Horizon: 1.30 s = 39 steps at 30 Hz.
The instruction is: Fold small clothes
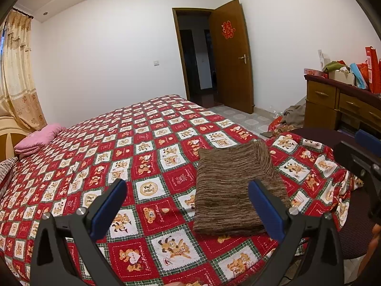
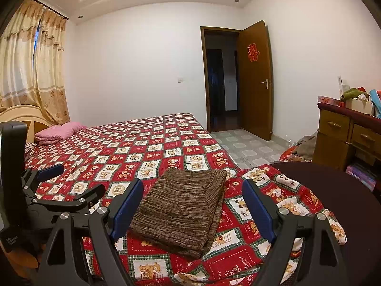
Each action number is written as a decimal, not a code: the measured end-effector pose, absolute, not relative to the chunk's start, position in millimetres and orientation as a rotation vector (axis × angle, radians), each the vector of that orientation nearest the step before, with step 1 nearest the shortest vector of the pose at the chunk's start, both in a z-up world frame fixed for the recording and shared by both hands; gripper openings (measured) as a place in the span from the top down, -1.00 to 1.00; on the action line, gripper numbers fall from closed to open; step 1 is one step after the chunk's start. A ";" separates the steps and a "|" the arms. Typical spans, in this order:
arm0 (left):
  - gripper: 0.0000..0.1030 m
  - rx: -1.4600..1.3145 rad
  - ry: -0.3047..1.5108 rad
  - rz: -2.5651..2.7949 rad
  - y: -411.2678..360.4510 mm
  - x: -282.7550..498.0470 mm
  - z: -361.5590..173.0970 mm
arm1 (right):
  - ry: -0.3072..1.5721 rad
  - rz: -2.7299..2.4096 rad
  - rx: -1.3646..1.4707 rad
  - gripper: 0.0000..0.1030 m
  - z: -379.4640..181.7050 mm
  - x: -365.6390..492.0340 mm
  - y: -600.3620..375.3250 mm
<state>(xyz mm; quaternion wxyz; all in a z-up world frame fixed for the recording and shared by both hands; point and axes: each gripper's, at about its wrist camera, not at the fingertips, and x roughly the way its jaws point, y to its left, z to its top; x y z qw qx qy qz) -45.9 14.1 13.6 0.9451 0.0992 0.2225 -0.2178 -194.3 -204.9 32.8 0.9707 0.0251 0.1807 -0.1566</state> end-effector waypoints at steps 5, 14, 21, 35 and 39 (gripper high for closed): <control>-1.00 0.201 0.452 -0.444 14.6 -45.6 13.3 | 0.364 -0.316 0.052 -0.65 32.9 -194.8 -205.3; -1.00 0.195 0.447 -0.443 15.3 -45.7 12.4 | 0.357 -0.321 0.054 -0.65 32.7 -196.0 -202.5; -1.00 0.199 0.455 -0.443 17.2 -44.7 11.7 | 0.358 -0.323 0.053 -0.65 32.0 -196.6 -200.6; -1.00 0.202 0.466 -0.437 17.0 -43.5 8.6 | 0.362 -0.322 0.056 -0.65 30.2 -196.1 -199.2; -1.00 0.202 0.469 -0.427 17.2 -43.2 7.0 | 0.361 -0.322 0.057 -0.65 30.1 -195.7 -199.6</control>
